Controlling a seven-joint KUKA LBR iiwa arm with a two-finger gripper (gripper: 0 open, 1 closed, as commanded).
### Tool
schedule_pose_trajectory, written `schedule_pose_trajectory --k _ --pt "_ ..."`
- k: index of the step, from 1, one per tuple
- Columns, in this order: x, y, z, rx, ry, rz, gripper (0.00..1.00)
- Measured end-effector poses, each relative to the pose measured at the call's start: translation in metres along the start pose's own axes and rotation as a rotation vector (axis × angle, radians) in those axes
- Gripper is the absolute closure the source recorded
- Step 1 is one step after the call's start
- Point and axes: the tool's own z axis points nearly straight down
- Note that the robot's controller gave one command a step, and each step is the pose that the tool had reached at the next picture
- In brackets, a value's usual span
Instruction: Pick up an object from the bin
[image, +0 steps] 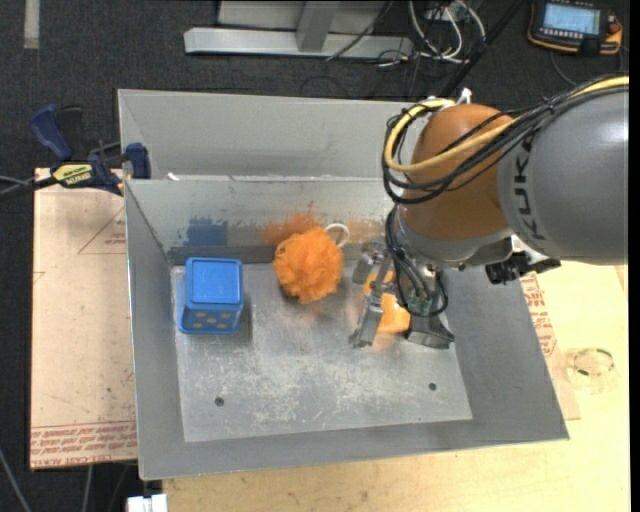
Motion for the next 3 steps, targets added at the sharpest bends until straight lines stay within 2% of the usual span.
schedule_pose_trajectory --k 1,2,3 --pt "-0.022 0.009 0.025 0.0 -0.004 0.104 0.0" --pt "-0.059 0.014 0.056 -0.002 -0.004 -0.066 0.0" --pt "-0.073 0.023 0.075 0.0 -0.004 0.014 0.0"
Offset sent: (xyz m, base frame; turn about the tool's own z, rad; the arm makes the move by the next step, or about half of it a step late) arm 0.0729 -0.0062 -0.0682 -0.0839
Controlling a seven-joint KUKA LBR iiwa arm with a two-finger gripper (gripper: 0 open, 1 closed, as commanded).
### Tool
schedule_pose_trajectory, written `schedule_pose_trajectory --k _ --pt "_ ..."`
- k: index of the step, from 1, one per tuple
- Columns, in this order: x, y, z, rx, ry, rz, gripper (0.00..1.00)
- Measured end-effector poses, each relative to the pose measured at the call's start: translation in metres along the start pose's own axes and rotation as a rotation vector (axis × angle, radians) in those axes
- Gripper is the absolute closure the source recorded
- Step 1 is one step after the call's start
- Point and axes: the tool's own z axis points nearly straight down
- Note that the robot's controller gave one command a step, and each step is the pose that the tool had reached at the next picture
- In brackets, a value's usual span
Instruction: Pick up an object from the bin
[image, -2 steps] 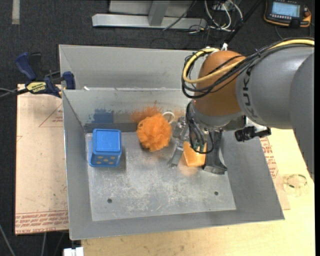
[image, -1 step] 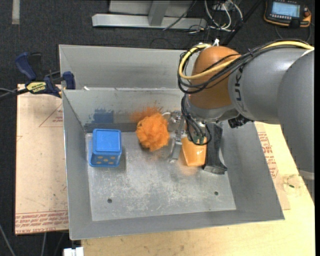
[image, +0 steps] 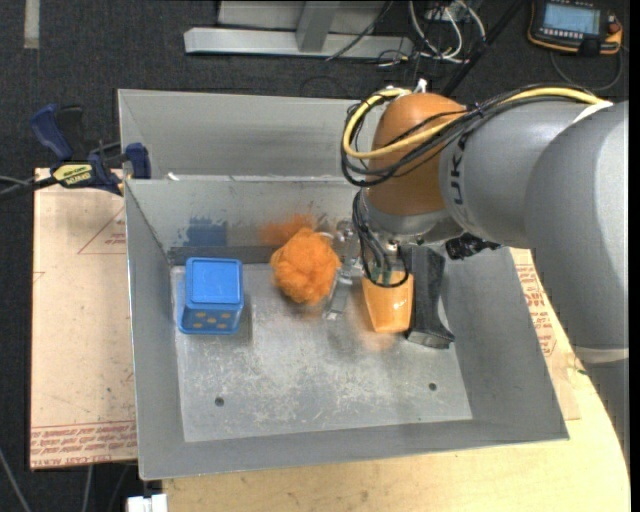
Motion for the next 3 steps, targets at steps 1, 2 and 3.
schedule_pose_trajectory --k 1,2,3 --pt "0.002 0.016 0.015 -0.001 -0.001 0.177 0.0" --pt "0.039 0.044 0.044 -0.002 -0.004 -0.202 1.0" --pt "0.039 0.044 0.044 -0.003 -0.004 -0.201 1.0"
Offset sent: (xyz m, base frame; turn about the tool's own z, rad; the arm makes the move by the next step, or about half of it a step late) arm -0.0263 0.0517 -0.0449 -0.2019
